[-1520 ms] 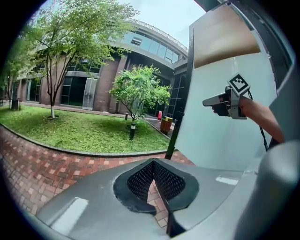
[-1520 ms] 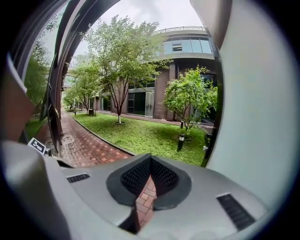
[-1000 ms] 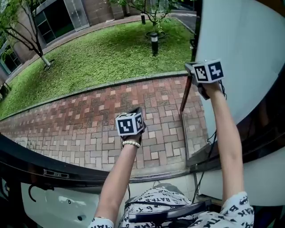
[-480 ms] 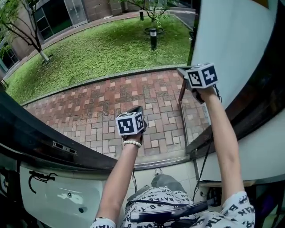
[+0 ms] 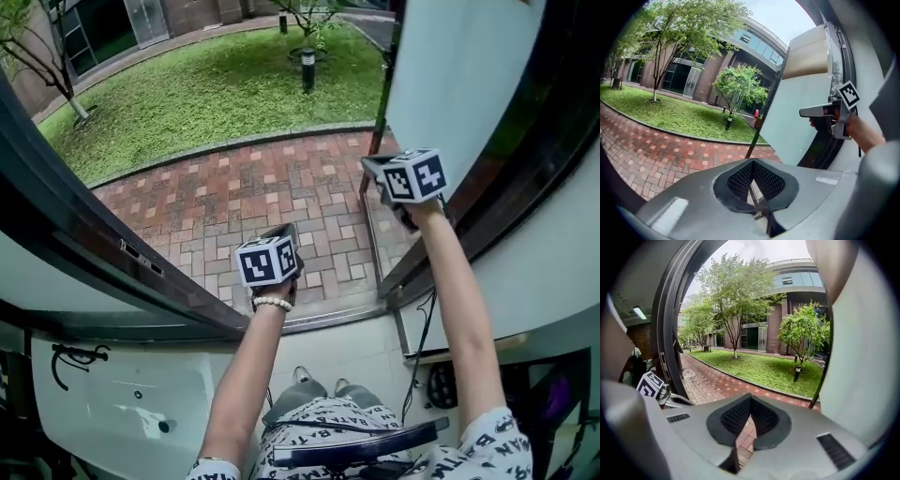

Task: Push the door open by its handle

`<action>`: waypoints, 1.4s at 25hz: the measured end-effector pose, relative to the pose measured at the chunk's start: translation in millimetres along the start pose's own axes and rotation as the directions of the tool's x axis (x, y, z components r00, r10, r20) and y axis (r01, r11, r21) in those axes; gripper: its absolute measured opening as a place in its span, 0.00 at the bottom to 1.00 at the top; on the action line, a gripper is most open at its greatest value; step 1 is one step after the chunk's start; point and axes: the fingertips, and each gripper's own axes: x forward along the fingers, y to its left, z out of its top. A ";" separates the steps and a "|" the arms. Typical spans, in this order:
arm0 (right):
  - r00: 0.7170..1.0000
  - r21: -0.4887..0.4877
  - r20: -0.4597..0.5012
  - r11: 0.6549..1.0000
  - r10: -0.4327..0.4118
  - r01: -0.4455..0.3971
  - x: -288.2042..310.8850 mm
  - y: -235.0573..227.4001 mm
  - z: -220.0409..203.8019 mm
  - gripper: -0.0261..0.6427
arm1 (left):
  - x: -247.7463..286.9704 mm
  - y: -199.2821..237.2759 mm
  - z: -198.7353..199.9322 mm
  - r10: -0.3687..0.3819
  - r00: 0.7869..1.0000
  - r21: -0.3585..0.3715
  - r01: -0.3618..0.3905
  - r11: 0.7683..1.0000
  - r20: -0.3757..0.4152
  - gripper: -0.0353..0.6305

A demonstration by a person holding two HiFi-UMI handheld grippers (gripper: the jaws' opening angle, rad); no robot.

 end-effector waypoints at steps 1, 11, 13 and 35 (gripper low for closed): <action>1.000 0.004 -0.004 1.000 0.008 -0.008 -2.2 5.6 -3.1 0.06 | -4.5 -2.7 -3.9 -0.001 1.000 -0.005 0.001 1.000 0.000 0.03; 0.994 0.000 -0.039 0.994 0.107 -0.107 -62.6 73.5 -84.5 0.06 | -69.1 -59.4 -85.7 0.048 0.999 -0.048 -0.047 0.998 0.017 0.03; 0.993 -0.003 -0.055 0.994 0.109 -0.109 -82.7 81.4 -107.1 0.06 | -84.2 -76.3 -110.1 0.069 0.998 -0.058 -0.068 0.996 0.012 0.03; 0.982 0.087 0.018 0.978 0.187 -0.188 -245.9 253.3 -253.8 0.06 | -247.1 -158.6 -231.9 0.124 0.992 -0.087 -0.121 0.989 0.033 0.03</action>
